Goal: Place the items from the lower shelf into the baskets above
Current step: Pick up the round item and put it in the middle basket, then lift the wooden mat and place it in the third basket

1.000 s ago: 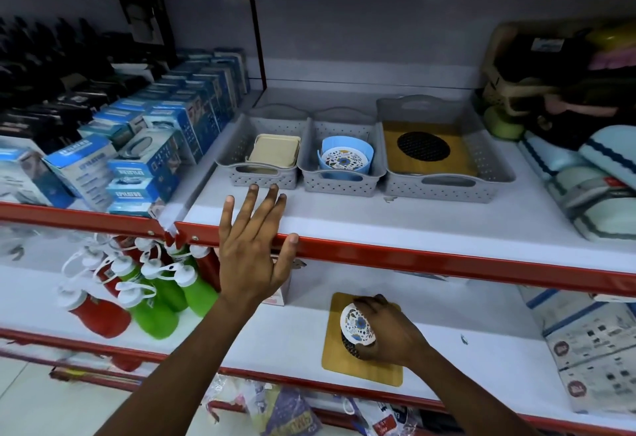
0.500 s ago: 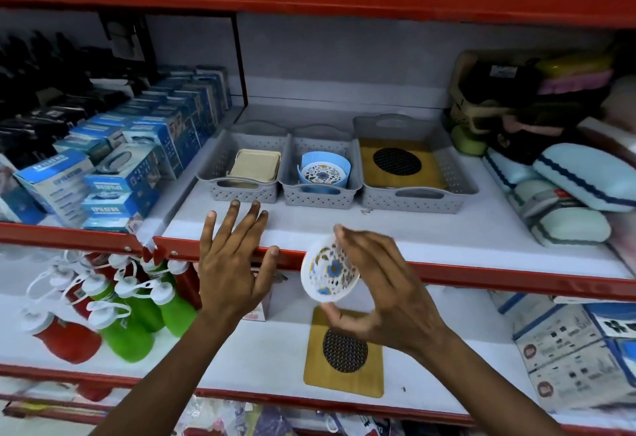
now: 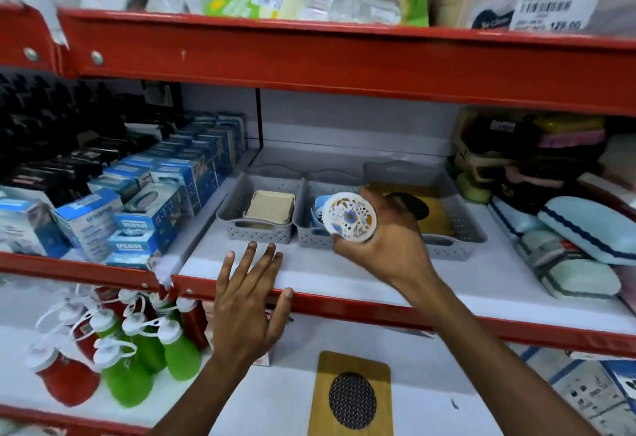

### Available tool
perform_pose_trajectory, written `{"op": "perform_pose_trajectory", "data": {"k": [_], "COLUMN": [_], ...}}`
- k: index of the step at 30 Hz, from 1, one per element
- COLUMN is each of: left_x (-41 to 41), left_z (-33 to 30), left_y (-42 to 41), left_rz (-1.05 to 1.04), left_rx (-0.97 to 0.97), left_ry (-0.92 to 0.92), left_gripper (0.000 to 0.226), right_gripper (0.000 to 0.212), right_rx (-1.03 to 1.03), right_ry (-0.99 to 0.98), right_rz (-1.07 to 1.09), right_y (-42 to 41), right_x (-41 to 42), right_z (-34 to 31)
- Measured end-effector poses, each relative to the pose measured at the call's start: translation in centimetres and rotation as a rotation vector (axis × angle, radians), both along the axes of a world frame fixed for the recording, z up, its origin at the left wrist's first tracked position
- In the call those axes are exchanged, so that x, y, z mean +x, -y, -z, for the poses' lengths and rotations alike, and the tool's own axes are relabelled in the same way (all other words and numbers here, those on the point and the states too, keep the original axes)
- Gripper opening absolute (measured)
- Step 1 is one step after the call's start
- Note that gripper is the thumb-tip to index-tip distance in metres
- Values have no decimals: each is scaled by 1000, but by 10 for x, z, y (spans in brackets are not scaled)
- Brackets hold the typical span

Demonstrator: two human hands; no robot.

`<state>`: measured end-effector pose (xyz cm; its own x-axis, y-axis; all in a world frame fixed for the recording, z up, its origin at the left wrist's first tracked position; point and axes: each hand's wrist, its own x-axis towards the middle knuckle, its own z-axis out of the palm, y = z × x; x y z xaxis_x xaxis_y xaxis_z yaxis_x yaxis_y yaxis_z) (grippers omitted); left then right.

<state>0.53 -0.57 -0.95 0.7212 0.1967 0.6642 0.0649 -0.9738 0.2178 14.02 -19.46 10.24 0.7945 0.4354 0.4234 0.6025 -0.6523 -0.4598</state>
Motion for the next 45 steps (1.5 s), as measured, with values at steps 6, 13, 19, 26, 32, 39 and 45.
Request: {"op": "perform_pose_trajectory", "data": {"k": [6, 13, 19, 26, 32, 39, 45], "left_x": [0, 0, 1, 2, -3, -26, -48], "left_z": [0, -1, -1, -2, 0, 17, 113], "left_y": [0, -2, -3, -2, 4, 30, 82], "left_rz": [23, 35, 28, 0, -39, 46, 269], "left_rx": [-18, -35, -29, 4, -20, -105, -179], "left_ry": [5, -26, -19, -17, -24, 19, -262], "left_gripper": [54, 54, 55, 55, 57, 69, 74], "right_gripper": [55, 40, 55, 72, 70, 87, 67], "right_rx": [-212, -331, -290, -153, -214, -477, -557], "right_ry": [-77, -155, -100, 194, 481, 427, -22], "right_rz": [-17, -94, -112, -185, -329, -472, -282], "right_y": [-36, -47, -30, 22, 67, 108, 119], "right_x": [57, 76, 59, -6, -52, -71, -76], "right_z": [-21, -11, -8, 23, 91, 202, 266]}}
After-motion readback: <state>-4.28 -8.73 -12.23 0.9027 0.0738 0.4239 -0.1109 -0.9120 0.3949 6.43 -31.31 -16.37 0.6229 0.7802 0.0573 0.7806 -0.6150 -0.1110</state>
